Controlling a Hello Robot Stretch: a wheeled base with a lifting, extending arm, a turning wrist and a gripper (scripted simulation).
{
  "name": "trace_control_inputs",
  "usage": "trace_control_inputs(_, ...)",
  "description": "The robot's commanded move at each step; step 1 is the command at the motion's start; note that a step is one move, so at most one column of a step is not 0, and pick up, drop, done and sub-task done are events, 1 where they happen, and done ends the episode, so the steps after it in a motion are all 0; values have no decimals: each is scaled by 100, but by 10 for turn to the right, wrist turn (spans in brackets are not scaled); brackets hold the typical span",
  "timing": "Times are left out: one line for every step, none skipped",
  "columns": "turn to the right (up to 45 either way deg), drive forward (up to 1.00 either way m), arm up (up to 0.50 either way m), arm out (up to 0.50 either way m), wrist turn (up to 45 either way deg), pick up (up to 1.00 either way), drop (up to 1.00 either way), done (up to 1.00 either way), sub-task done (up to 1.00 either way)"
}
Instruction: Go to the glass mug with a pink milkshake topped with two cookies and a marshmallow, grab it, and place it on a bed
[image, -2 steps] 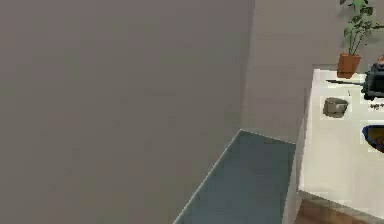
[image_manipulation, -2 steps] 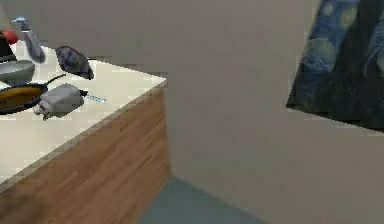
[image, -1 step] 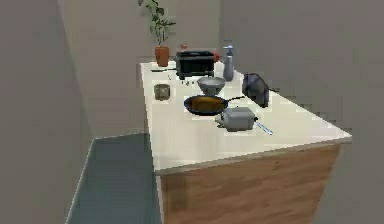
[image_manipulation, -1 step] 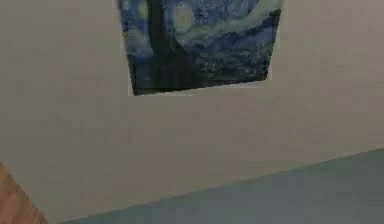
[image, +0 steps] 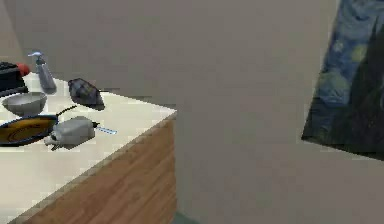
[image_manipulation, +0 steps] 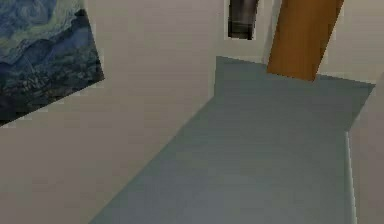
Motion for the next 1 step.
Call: trace_control_inputs(300,0,0,0,0,0,0,0,0)
